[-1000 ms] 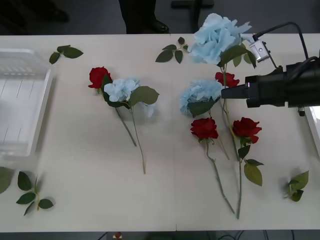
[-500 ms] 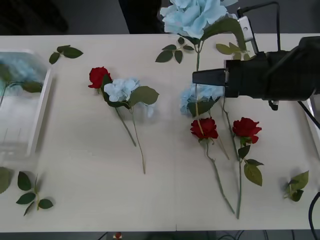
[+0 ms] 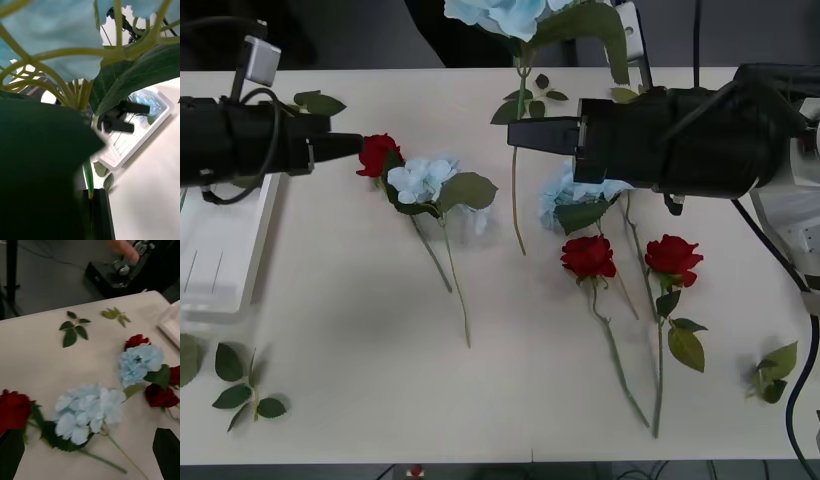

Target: Place the red flowers into the right box and the blue flowers into the left box. If a person shows an open palm, hand one flower to the person first, then continue sorting.

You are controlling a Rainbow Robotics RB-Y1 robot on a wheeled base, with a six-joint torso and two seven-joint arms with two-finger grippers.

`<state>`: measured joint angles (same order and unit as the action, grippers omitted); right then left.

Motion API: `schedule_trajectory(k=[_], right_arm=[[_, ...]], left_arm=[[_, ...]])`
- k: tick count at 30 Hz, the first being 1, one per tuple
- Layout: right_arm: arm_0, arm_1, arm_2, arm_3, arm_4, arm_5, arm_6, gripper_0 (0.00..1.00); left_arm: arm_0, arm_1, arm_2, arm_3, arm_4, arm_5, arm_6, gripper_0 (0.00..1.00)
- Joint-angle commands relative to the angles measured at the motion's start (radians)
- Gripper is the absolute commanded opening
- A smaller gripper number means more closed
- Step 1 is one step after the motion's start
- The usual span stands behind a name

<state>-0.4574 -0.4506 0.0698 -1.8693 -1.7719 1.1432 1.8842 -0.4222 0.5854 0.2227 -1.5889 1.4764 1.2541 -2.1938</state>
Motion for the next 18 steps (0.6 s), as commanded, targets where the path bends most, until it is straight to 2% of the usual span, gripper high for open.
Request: schedule_trajectory(k=[1, 7, 13, 18], right_arm=[[-0.021, 0.001, -0.012, -0.036, -0.015, 0.003, 0.029, 0.00], [-0.021, -0.002, -0.024, -0.030, -0.015, 0.009, 0.036, 0.00], [-0.023, -0.007, -0.071, -0.031, -0.006, 0.027, 0.053, 0.00], [-0.026, -0.010, -0.131, -0.039, 0.086, 0.027, 0.197, 0.00]], left_arm=[[0.076, -0.036, -0.071, -0.089, 0.148, -0.018, -0.096, 1.00], [0.194, -0.075, -0.183, -0.210, 0.337, -0.082, -0.239, 1.00], [0.207, -0.081, -0.200, -0.230, 0.346, -0.087, -0.254, 1.00], [0.209, -0.079, -0.200, -0.229, 0.343, -0.085, -0.251, 1.00]])
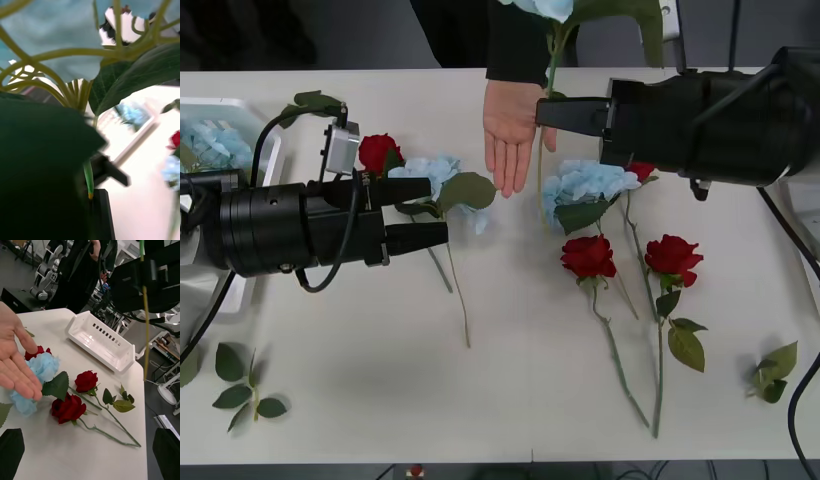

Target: Place the red flowers into the right box and the blue flowers into the left box. If a person shows an open palm, hand one flower to the person first, then continue sorting.

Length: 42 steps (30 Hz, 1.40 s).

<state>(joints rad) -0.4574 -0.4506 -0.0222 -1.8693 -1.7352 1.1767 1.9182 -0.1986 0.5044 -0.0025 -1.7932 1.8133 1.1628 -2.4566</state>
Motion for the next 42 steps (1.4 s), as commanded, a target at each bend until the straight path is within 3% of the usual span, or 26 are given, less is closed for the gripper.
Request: schedule_trajectory(k=[1, 12, 34, 35, 36, 37, 38, 39, 42], right_arm=[[-0.026, -0.010, -0.047, -0.039, 0.062, -0.008, 0.196, 0.00], [-0.038, -0.019, -0.042, -0.039, 0.163, -0.141, 0.513, 0.00], [-0.038, -0.020, -0.033, -0.039, 0.158, -0.166, 0.521, 0.00], [-0.038, -0.020, -0.033, -0.039, 0.155, -0.166, 0.522, 0.03], [-0.038, -0.020, -0.035, -0.039, 0.151, -0.167, 0.522, 0.31], [-0.038, -0.020, -0.033, -0.039, 0.148, -0.174, 0.524, 0.76], [-0.038, -0.020, -0.033, -0.039, 0.140, -0.174, 0.525, 0.95], [-0.038, -0.020, -0.035, -0.039, 0.134, -0.174, 0.527, 1.00], [-0.038, -0.020, -0.033, -0.039, 0.114, -0.174, 0.532, 1.00]], left_arm=[[-0.015, 0.002, 0.025, -0.025, 0.006, 0.006, 0.011, 1.00], [-0.015, 0.002, 0.032, -0.026, 0.008, 0.008, 0.008, 1.00], [-0.015, 0.003, 0.038, -0.026, 0.021, 0.014, 0.014, 1.00], [-0.015, 0.003, 0.036, -0.025, 0.021, 0.014, 0.014, 1.00], [-0.015, 0.003, 0.036, -0.026, 0.023, 0.014, 0.014, 1.00], [-0.015, 0.003, 0.036, -0.026, 0.023, 0.014, 0.014, 1.00], [-0.015, 0.003, 0.036, -0.025, 0.024, 0.012, 0.014, 1.00], [-0.013, 0.003, 0.036, -0.026, 0.026, 0.014, 0.014, 1.00], [-0.015, 0.003, 0.036, -0.026, 0.026, 0.014, 0.016, 1.00]])
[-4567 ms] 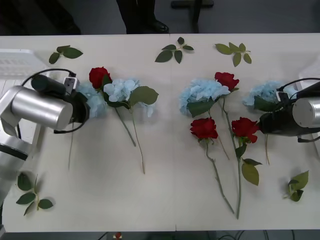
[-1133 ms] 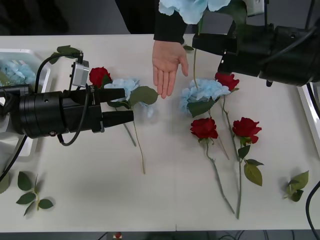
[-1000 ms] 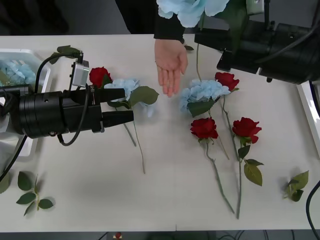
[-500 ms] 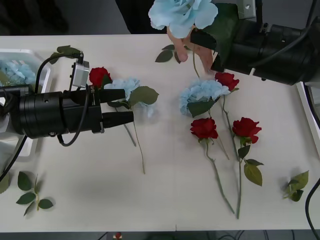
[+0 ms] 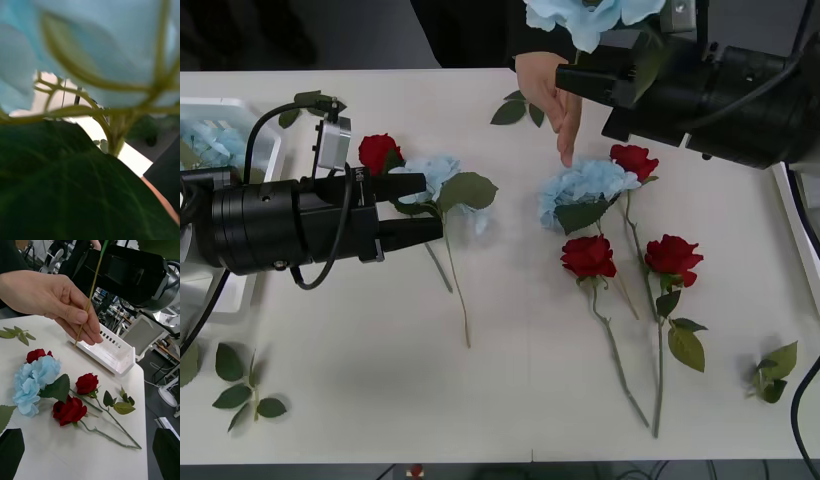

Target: Place the red flowers into the right box and the blue flowers into the left box. If a person shows an open palm, hand one flower to the person first, then continue sorting.

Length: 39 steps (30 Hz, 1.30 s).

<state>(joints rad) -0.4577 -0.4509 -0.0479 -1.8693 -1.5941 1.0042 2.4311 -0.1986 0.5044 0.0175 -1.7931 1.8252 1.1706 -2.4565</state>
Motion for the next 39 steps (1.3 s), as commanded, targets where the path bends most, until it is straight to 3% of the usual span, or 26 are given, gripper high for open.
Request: schedule_trajectory(k=[1, 8, 16, 25, 30, 35, 39], right_arm=[[-0.036, -0.020, -0.009, -0.039, -0.033, -0.001, 0.020, 1.00], [-0.027, -0.026, -0.009, -0.039, -0.058, -0.001, 0.017, 1.00], [0.021, -0.104, -0.018, -0.039, -0.127, 0.040, -0.046, 1.00], [0.036, -0.132, -0.155, -0.064, -0.004, 0.352, -0.386, 1.00], [0.045, -0.132, -0.213, -0.148, 0.169, 0.560, -0.724, 1.00], [0.068, -0.134, -0.214, -0.251, 0.365, 0.740, -1.063, 1.00], [0.085, -0.134, -0.210, -0.266, 0.483, 0.869, -1.185, 1.00]], left_arm=[[-0.015, 0.003, 0.016, -0.025, 0.016, 0.006, 0.014, 1.00], [-0.015, 0.005, 0.018, -0.026, 0.016, 0.006, 0.016, 1.00], [-0.015, 0.005, 0.018, -0.026, 0.016, 0.006, 0.014, 1.00], [-0.013, 0.003, 0.018, -0.026, 0.022, 0.009, 0.016, 1.00], [-0.015, 0.005, 0.025, -0.026, 0.005, 0.009, 0.037, 1.00], [-0.013, 0.005, 0.059, -0.054, -0.145, 0.009, 0.189, 1.00], [-0.005, 0.003, 0.076, -0.091, -0.325, 0.003, 0.384, 1.00]])
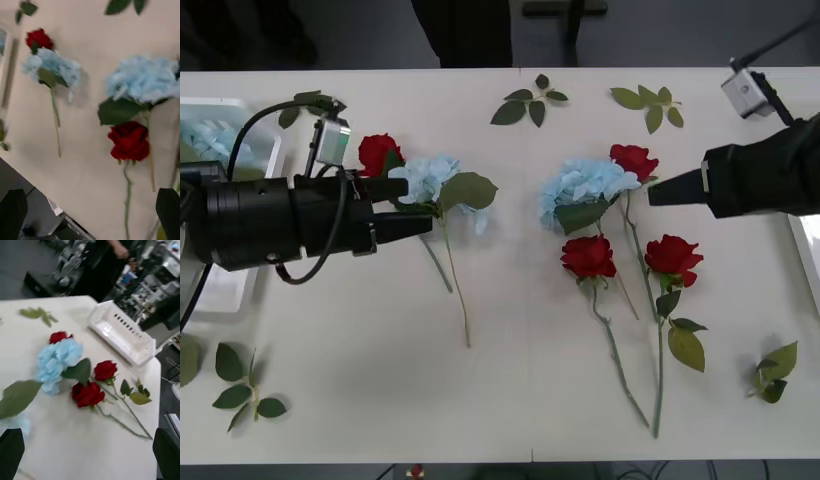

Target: Place the red flowers into the right box and the blue flowers into the left box. If a person shows an open palm, hand one flower to the person first, then continue sorting.

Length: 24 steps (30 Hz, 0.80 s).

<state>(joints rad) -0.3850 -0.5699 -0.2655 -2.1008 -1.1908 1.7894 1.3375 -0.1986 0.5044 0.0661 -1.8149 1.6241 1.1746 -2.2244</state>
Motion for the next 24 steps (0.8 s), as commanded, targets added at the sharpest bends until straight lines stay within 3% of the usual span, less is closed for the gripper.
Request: schedule_trajectory(k=[1, 6, 15, 24], right_arm=[[0.015, -0.015, 0.011, -0.035, 0.096, 0.099, -0.104, 1.00], [0.049, -0.021, 0.063, -0.035, 0.223, 0.131, -0.192, 1.00], [0.138, -0.036, 0.180, -0.036, 0.393, 0.122, -0.215, 1.00], [0.224, -0.038, 0.223, -0.028, 0.504, 0.068, -0.196, 1.00]], left_arm=[[-0.002, 0.003, 0.027, -0.077, -0.155, -0.003, 0.186, 1.00], [0.013, -0.007, 0.024, -0.130, -0.466, -0.013, 0.485, 1.00], [-0.036, -0.043, -0.019, -0.087, -0.943, 0.019, 1.000, 1.00], [-0.239, -0.104, -0.020, 0.095, -1.216, 0.163, 1.244, 1.00]])
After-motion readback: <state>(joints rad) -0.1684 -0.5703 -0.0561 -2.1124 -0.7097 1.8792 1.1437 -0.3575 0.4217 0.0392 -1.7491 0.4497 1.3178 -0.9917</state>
